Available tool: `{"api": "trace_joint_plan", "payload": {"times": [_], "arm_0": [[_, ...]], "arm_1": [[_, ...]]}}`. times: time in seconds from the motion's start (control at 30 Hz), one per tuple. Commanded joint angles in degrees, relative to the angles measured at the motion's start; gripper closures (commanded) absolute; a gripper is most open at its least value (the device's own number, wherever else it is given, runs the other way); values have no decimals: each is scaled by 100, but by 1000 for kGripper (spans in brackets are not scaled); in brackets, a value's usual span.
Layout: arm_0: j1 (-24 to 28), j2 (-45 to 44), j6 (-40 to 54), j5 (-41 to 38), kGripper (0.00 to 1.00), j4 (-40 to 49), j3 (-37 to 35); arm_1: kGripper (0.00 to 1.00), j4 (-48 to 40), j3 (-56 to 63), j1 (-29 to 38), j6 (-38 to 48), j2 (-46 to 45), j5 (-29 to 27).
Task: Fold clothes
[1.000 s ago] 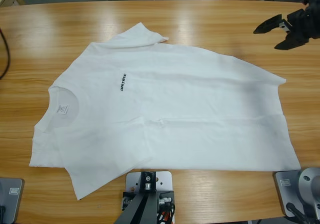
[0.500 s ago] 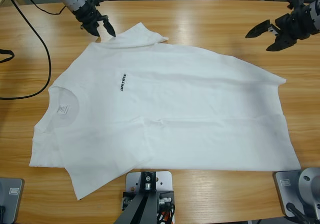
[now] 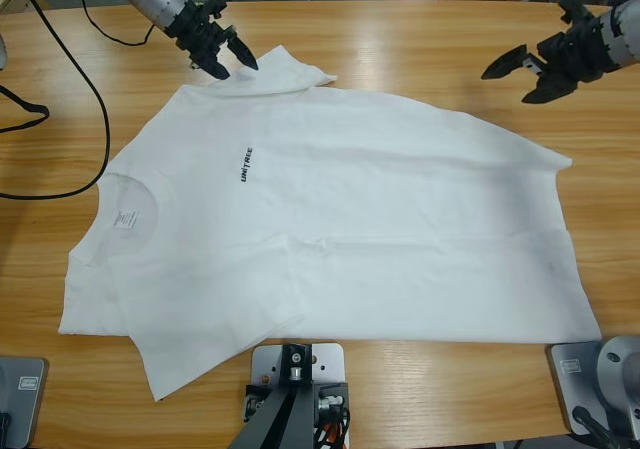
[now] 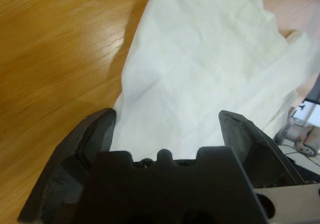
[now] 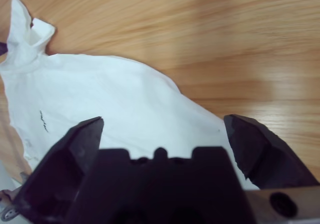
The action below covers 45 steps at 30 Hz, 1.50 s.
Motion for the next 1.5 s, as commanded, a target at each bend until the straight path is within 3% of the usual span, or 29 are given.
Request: {"api": "trace_joint_plan", "payload": {"times": [0.03,0.1,0.17,0.2,0.73,1.1,1.37,1.5], "arm_0": [[-29,937,322,315,381,38,-2613],[-53,921,448,315,537,85,-2613],[-99,902,554,521,976,173,-2615],[-136,889,605,670,1000,200,-2615],[-384,844,835,1730,1000,275,-2659],[-387,764,891,1925,1000,375,-2905],[-387,717,835,1862,1000,488,-2905],[-394,696,839,1869,1000,549,-2905]], "arm_1": [[18,-102,172,-103,-50,201,92],[18,-108,158,-103,-41,201,96],[18,-120,163,-101,-41,193,100],[18,-127,168,-101,-39,189,101],[19,-206,404,-156,13,27,-16],[19,-368,1146,-1119,345,-635,-16],[23,-312,1518,-2110,368,238,453],[27,-137,1569,-2170,665,80,615]]}}
